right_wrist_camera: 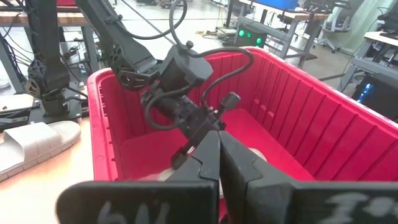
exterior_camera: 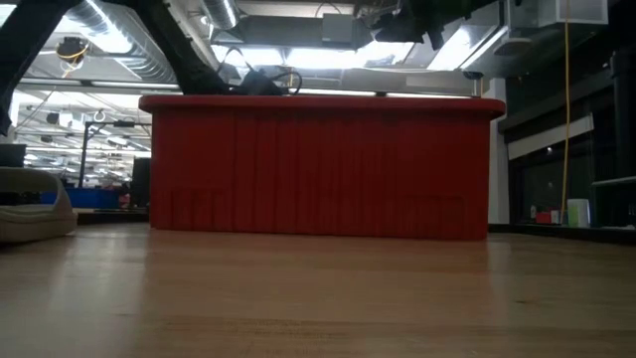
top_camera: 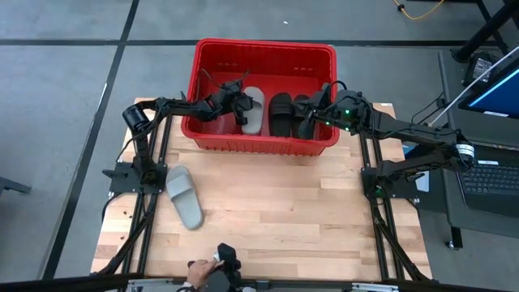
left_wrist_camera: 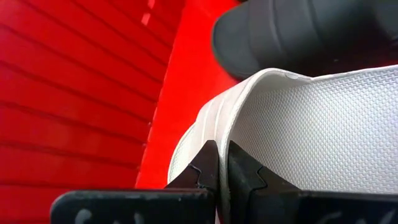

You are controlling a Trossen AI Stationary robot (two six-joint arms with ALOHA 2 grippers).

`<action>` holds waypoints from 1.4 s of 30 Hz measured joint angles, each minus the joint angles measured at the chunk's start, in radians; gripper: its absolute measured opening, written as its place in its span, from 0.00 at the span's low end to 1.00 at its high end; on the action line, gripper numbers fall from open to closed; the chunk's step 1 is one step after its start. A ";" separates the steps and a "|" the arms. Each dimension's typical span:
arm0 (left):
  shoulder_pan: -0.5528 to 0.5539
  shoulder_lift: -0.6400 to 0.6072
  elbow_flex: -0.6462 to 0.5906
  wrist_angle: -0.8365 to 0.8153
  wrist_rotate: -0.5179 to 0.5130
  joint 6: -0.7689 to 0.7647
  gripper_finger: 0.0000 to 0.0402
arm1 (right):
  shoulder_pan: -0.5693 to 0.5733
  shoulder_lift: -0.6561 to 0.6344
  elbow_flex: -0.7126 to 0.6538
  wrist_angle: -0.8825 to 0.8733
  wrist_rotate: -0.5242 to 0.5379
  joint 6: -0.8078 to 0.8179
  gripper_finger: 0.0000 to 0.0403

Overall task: Pick and place slides into bin
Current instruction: Put the right gray slide into the red bin

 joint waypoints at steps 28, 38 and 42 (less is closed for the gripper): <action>0.007 0.051 0.000 0.031 0.047 -0.015 0.01 | 0.000 0.000 0.000 0.000 0.000 0.026 0.01; 0.008 0.051 0.000 0.009 0.114 -0.061 0.09 | 0.000 0.000 0.000 -0.002 0.000 0.024 0.01; 0.008 0.051 0.000 0.006 0.122 -0.071 0.13 | 0.000 0.000 0.000 -0.009 0.000 0.024 0.01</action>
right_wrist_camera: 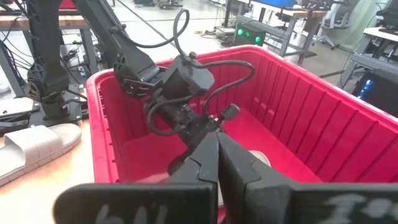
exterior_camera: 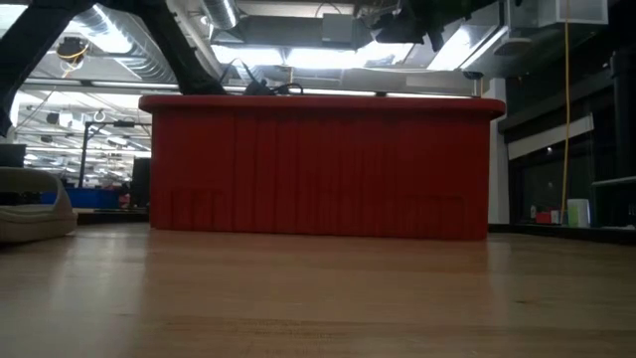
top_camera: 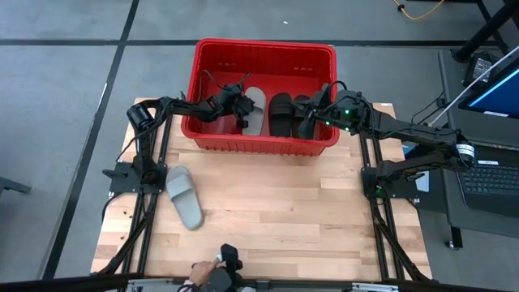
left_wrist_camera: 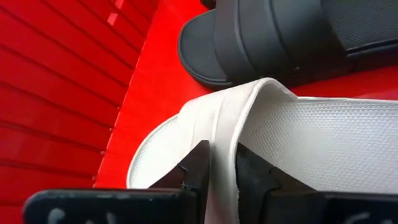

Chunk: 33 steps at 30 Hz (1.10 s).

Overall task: Pick and place slides into bin
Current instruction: Put the right gray slide into the red bin, then put the gray slide into the red bin

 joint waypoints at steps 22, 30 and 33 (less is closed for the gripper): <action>0.000 -0.090 0.000 -0.183 0.055 -0.083 0.30 | 0.000 0.000 0.000 -0.022 -0.010 0.001 0.01; -0.002 -0.187 0.000 -0.198 0.053 -0.101 0.30 | 0.000 0.000 0.000 -0.034 -0.011 0.002 0.01; -0.003 -0.250 0.000 -0.203 0.051 -0.101 0.30 | 0.001 0.000 0.000 -0.058 -0.012 0.003 0.01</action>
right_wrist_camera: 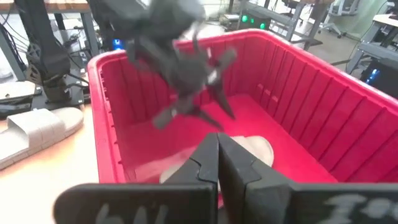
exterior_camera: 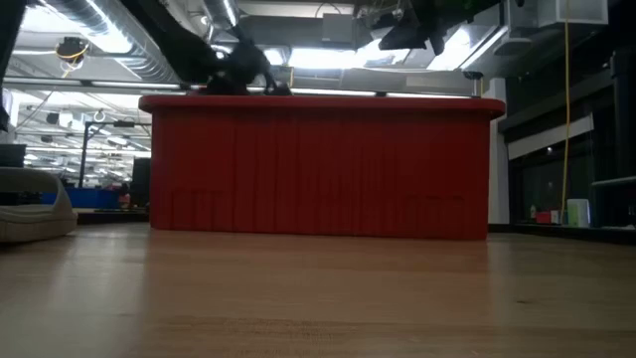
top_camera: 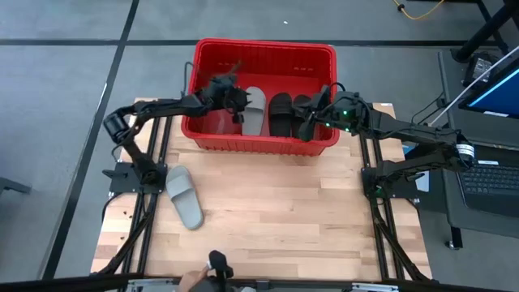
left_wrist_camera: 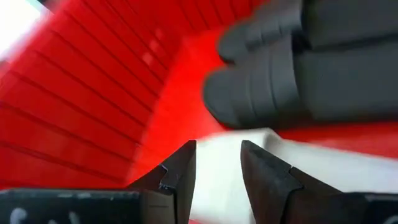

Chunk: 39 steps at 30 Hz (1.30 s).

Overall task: Pick and place slides into bin
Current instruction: Put the gray slide into the red bin

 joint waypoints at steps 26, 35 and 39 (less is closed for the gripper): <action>-0.188 -0.676 0.000 -0.549 0.014 -0.279 0.01 | 0.092 0.000 0.000 0.046 -0.151 -0.134 0.01; -0.436 -0.822 0.000 -0.727 -0.120 -0.489 0.00 | 0.176 0.000 0.000 0.012 -0.150 -0.128 0.01; -0.596 -0.861 0.000 -0.884 -0.293 -0.649 0.00 | 0.217 0.000 0.000 0.003 -0.148 -0.107 0.01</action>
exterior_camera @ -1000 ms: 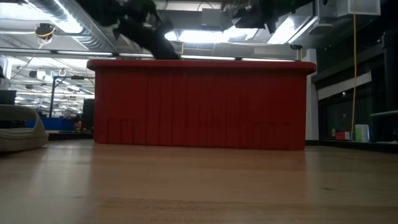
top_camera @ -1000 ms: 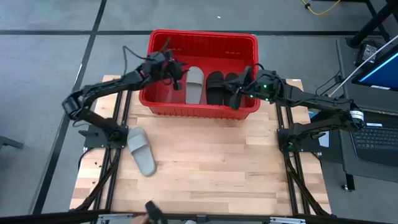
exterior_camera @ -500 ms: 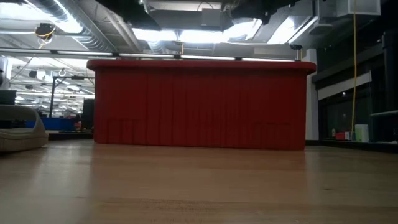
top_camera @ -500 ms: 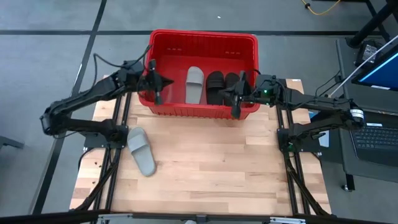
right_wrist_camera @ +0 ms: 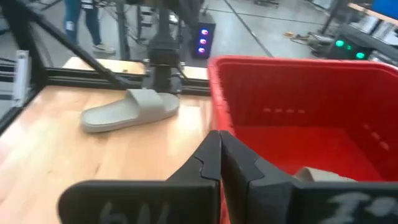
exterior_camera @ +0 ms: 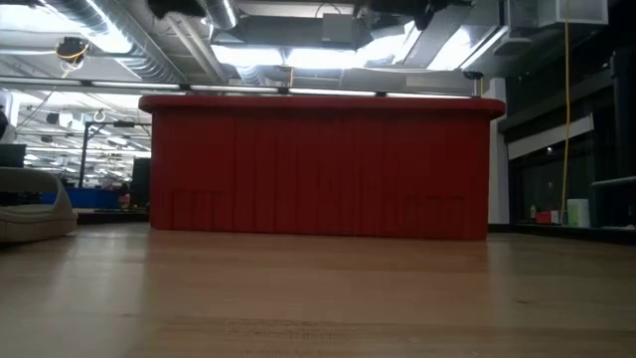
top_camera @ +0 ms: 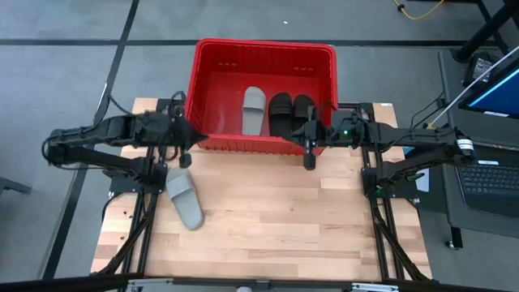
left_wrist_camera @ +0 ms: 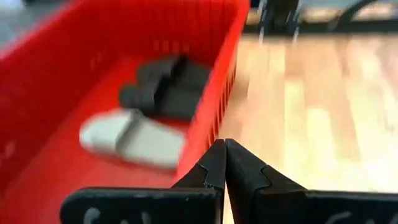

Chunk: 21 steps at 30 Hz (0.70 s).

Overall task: Pick and place slides into bin
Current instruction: Put the gray slide into the red bin

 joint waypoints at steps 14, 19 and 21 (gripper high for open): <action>-0.440 0.099 0.033 -0.194 -0.310 -0.457 0.00 | 0.041 0.000 0.000 -0.002 0.027 -0.027 0.01; -0.529 0.169 0.119 -0.350 -0.315 -0.609 0.00 | 0.041 0.000 0.000 -0.003 0.028 -0.030 0.01; -0.563 0.206 0.165 -0.426 -0.307 -0.702 0.00 | 0.041 0.000 0.000 -0.005 0.027 -0.030 0.01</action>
